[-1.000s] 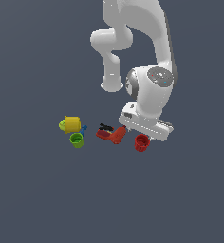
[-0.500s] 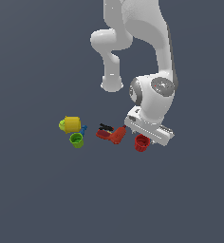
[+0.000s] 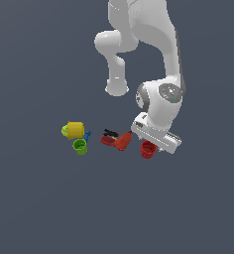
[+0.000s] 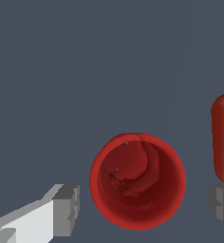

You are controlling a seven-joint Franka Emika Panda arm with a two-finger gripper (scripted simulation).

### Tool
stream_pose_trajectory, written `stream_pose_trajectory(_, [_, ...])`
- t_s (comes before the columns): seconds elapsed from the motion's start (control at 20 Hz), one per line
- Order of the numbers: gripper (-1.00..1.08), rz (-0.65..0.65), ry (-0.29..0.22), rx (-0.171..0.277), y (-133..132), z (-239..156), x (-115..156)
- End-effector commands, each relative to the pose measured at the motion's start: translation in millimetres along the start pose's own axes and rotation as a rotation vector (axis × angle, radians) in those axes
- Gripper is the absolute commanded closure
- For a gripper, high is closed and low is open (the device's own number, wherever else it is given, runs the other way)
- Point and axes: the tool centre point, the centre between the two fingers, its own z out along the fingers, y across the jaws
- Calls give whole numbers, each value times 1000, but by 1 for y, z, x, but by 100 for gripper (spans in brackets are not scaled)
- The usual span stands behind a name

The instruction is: Pick up a designated object from a clutter of objects.

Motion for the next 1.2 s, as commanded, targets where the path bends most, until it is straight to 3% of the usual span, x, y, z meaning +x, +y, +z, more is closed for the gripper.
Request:
stream_pose_trajectory(0.0, [-92, 0, 0, 0, 0, 4, 0])
stream_pose_trajectory(0.7, [-92, 4, 0, 0, 0, 49, 0])
stream_pose_trajectory(0.75, [108, 4, 0, 0, 0, 49, 0])
stream_pose_trajectory(1.15, [108, 4, 0, 0, 0, 49, 0])
